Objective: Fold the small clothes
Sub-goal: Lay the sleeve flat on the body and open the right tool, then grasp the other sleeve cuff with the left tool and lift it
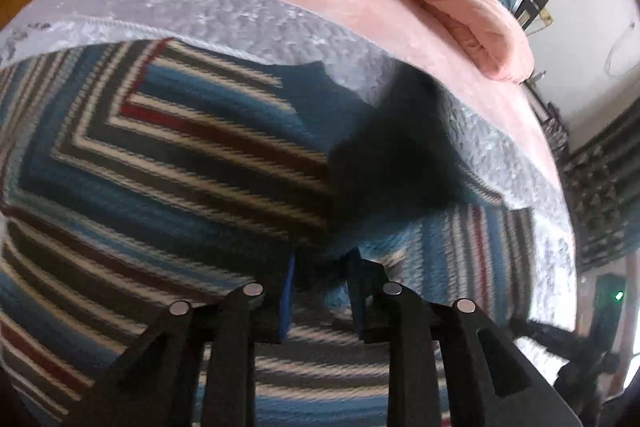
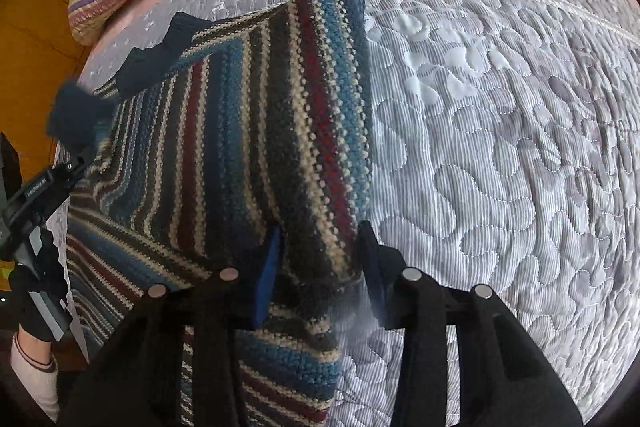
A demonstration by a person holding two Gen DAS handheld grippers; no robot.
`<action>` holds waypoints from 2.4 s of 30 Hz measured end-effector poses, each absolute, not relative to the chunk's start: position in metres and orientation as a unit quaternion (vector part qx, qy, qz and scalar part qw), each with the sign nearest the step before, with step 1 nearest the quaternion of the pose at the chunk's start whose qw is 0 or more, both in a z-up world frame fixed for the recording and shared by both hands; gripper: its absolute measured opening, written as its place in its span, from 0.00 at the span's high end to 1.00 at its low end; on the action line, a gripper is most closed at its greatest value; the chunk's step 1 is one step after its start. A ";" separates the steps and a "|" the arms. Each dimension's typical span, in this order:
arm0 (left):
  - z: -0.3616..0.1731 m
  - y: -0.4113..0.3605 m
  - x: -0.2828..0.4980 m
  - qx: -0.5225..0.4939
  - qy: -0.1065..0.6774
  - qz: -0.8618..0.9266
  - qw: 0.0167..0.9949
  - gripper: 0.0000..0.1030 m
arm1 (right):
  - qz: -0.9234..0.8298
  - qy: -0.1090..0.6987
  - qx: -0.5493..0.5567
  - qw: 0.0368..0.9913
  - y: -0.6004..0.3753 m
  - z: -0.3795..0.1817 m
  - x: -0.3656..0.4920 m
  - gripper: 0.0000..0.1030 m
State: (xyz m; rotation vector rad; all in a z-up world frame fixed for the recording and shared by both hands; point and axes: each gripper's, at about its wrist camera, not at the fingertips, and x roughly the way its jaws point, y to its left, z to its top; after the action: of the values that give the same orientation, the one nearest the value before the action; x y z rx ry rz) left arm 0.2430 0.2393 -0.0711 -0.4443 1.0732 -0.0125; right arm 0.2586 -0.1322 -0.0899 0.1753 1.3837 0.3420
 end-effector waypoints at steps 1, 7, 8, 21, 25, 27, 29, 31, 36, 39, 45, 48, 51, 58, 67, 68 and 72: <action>-0.070 0.243 0.239 -0.198 0.513 -0.006 0.835 0.70 | 0.156 0.634 0.081 0.753 -0.133 -0.090 0.258 0.63; -0.080 0.263 0.228 -0.227 0.544 -0.041 0.807 0.38 | 0.154 0.635 0.090 0.752 -0.136 -0.086 0.258 0.60; -0.084 0.268 0.228 -0.240 0.545 -0.039 0.802 0.37 | 0.154 0.635 0.089 0.752 -0.136 -0.085 0.258 0.60; -0.097 0.311 0.239 -0.325 0.554 0.021 0.766 0.32 | 0.155 0.635 0.082 0.752 -0.133 -0.089 0.259 0.58; -0.090 0.295 0.245 -0.273 0.547 0.031 0.791 0.61 | 0.153 0.635 0.079 0.753 -0.133 -0.089 0.259 0.58; -0.083 0.290 0.247 -0.268 0.537 0.011 0.800 0.87 | 0.152 0.634 0.075 0.755 -0.131 -0.089 0.260 0.58; -0.068 0.285 0.245 -0.268 0.516 -0.006 0.814 0.90 | 0.152 0.633 0.072 0.755 -0.130 -0.090 0.260 0.58; -0.050 0.279 0.242 -0.227 0.490 -0.015 0.842 0.90 | 0.152 0.633 0.072 0.755 -0.130 -0.090 0.260 0.58; -0.057 0.284 0.249 -0.183 0.510 -0.001 0.841 0.89 | 0.152 0.633 0.070 0.756 -0.128 -0.091 0.260 0.58; -0.081 0.283 0.251 -0.161 0.543 0.010 0.824 0.86 | 0.152 0.632 0.065 0.757 -0.126 -0.091 0.261 0.57; -0.073 0.289 0.236 -0.114 0.538 0.038 0.834 0.58 | 0.155 0.625 0.048 0.763 -0.123 -0.083 0.261 0.56; -0.050 0.295 0.227 -0.093 0.523 0.043 0.846 0.45 | 0.163 0.604 0.033 0.779 -0.119 -0.059 0.259 0.56; -0.025 0.290 0.221 -0.079 0.500 0.028 0.862 0.42 | 0.183 0.575 0.040 0.796 -0.112 -0.027 0.259 0.56; -0.026 0.251 0.230 -0.097 0.506 -0.027 0.857 0.39 | 0.219 0.592 0.071 0.772 -0.079 -0.033 0.257 0.57; -0.082 0.260 0.240 -0.106 0.554 -0.013 0.826 0.39 | 0.197 0.623 0.037 0.757 -0.066 -0.089 0.256 0.57; -0.082 0.257 0.239 -0.095 0.554 -0.013 0.827 0.38 | 0.195 0.622 0.036 0.757 -0.063 -0.089 0.256 0.57; -0.077 0.255 0.238 -0.087 0.558 -0.017 0.825 0.38 | 0.190 0.624 0.039 0.757 -0.056 -0.086 0.257 0.55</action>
State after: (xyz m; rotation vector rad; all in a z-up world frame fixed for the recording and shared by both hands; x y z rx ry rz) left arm 0.2381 0.2551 -0.0770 -0.1858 1.1865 -0.0365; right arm 0.2570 -0.0563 -0.0856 0.0853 1.3596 0.4145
